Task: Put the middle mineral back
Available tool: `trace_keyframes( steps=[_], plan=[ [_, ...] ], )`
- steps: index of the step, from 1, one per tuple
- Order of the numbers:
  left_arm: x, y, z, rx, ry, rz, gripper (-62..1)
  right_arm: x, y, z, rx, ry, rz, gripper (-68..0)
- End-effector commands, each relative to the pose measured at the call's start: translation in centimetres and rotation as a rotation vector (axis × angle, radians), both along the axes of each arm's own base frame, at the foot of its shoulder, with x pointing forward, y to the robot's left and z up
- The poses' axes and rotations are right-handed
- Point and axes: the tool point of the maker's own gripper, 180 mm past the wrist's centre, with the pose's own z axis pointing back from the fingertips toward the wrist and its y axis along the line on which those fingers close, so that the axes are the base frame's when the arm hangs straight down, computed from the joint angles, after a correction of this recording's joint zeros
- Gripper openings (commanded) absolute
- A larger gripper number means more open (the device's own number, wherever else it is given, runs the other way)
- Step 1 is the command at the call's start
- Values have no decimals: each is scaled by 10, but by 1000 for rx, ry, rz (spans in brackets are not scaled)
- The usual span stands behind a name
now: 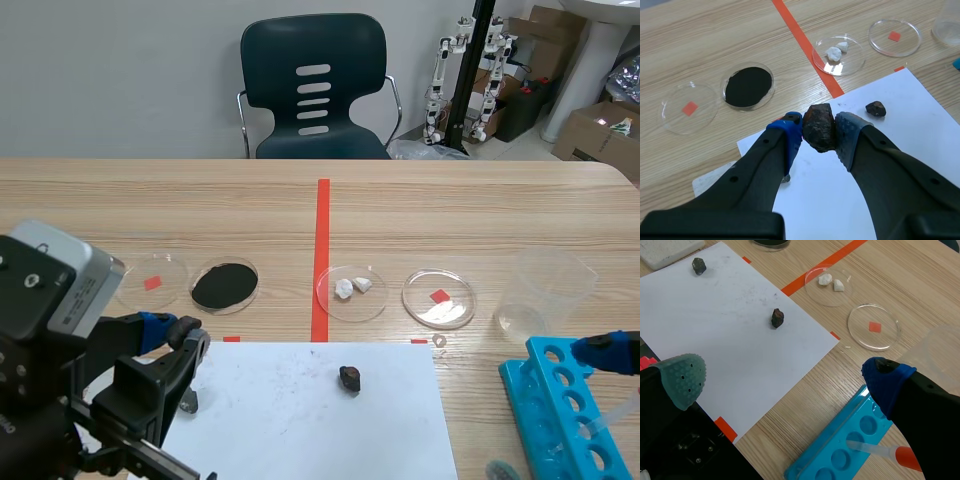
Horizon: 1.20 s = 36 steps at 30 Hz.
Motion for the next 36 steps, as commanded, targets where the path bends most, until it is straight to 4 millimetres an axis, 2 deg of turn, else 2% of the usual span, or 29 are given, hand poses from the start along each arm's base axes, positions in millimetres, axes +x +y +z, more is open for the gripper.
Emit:
trace_keyframes(
  steps=[1,5,13,19,23,28,36],
  plan=[
    [1,-7,4,-40,-11,4,-498,2,5,8,29,-21,7,4],
    [8,-21,-5,-57,0,-17,-498,2,5,8,29,-21,7,4],
    [35,-43,-57,56,197,-66,-498,2,5,8,29,-21,7,4],
    [57,-57,-69,33,355,-24,-498,2,5,8,29,-21,7,4],
    [68,-55,-76,57,454,67,-498,2,5,8,29,-21,7,4],
    [75,-41,-89,89,572,192,-498,2,5,8,30,-21,7,4],
    [72,-32,-106,143,750,276,-498,2,5,8,30,-21,7,4]
  ],
)
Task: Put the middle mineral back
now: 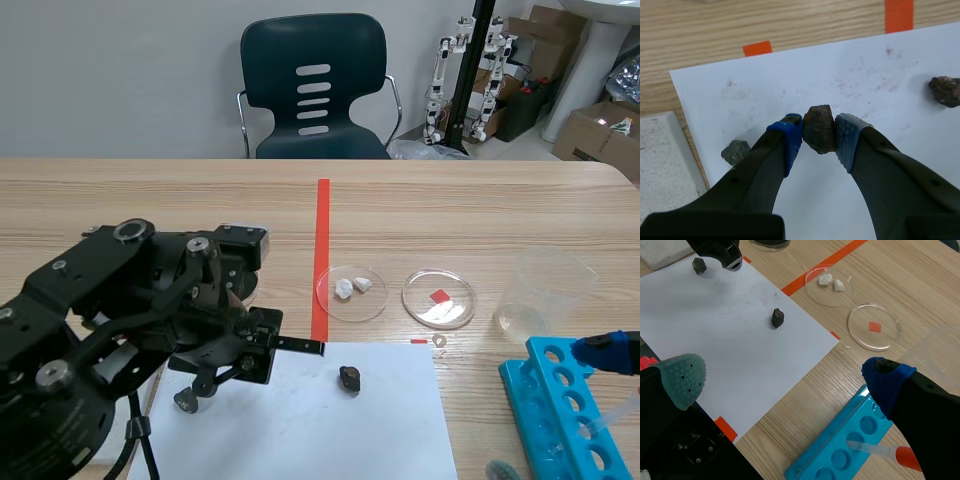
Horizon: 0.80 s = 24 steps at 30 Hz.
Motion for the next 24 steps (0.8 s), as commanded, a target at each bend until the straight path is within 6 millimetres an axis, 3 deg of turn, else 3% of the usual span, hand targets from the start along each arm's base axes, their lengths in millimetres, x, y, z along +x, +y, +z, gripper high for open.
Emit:
trace_keyframes(
  steps=[1,13,24],
  plan=[
    [5,-10,6,-19,-9,-9,-498,2,5,8,30,-21,7,4],
    [8,-24,-8,-19,76,-3,-498,2,5,8,30,-21,7,4],
    [12,-23,-18,-1,97,5,-498,2,5,8,30,-21,7,4]
  ],
)
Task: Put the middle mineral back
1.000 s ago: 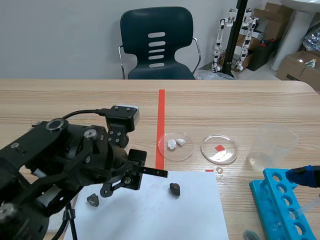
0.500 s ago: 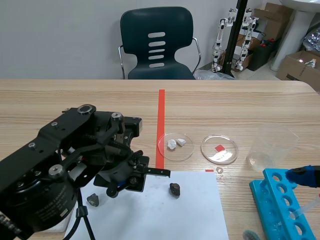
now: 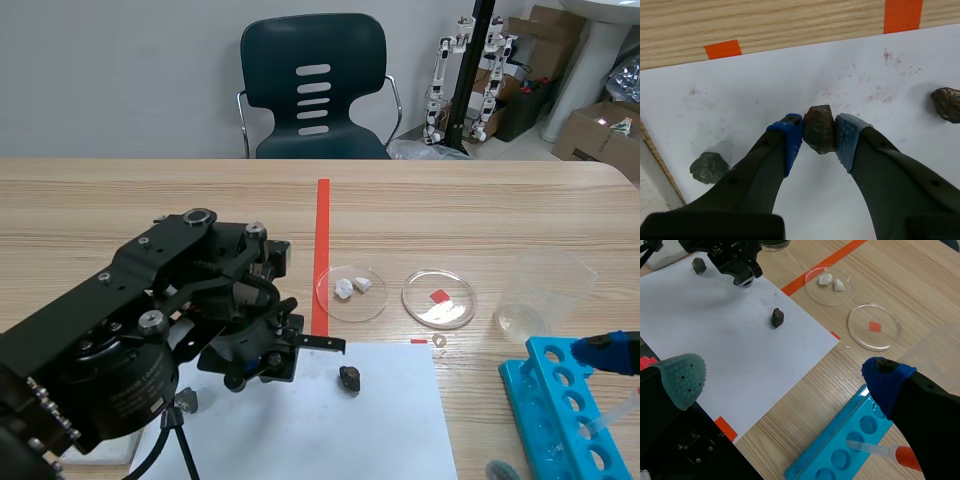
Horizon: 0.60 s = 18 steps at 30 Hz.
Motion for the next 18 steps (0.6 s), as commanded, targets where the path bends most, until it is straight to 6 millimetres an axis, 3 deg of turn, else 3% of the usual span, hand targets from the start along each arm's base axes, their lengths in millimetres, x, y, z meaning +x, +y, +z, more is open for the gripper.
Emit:
trace_keyframes(
  steps=[1,15,18],
  plan=[
    [5,-6,6,-13,-20,-4,-498,2,5,8,30,-21,7,4],
    [-2,-4,-5,-7,19,1,-498,2,5,8,30,-21,7,4],
    [-2,-7,-4,-13,18,0,-456,2,5,8,30,-21,7,4]
  ],
)
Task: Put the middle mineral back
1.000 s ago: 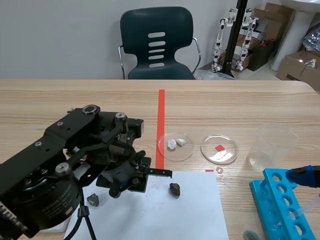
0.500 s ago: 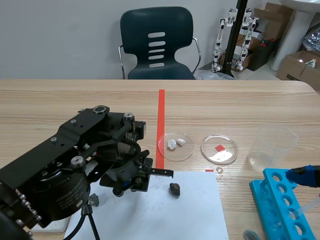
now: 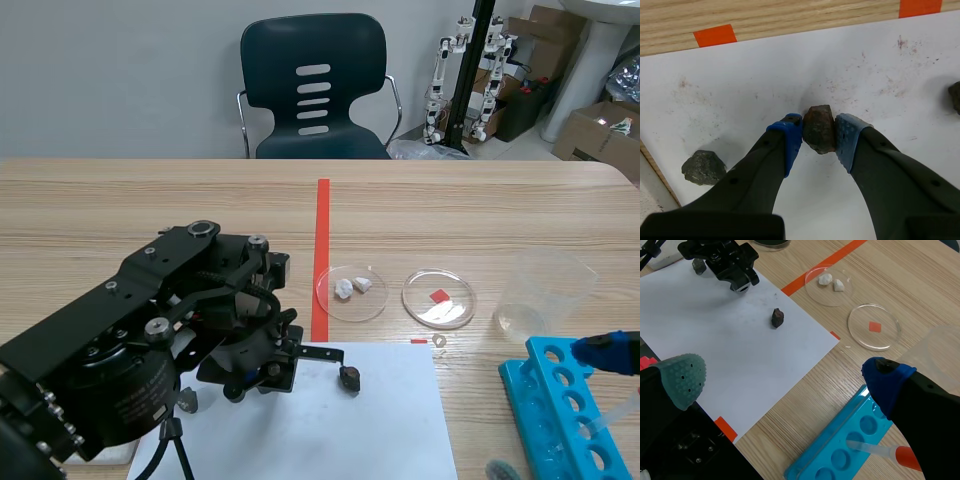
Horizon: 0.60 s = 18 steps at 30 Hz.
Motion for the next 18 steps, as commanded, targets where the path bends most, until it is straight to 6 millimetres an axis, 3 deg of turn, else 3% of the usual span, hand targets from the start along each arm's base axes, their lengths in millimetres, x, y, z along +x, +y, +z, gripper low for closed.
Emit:
trace_keyframes(
  steps=[1,5,12,13,18],
  plan=[
    [4,-11,7,-28,-16,-4,-431,2,5,8,30,-21,7,4],
    [4,-12,7,-30,-16,-4,-300,2,5,8,30,-21,7,4],
    [4,-12,7,-30,-16,-3,-11,2,5,8,30,-21,7,4],
    [4,-12,7,-30,-18,-3,14,2,5,8,30,-21,7,4],
    [3,-11,7,-31,-21,-3,14,2,5,8,30,-21,7,4]
  ],
)
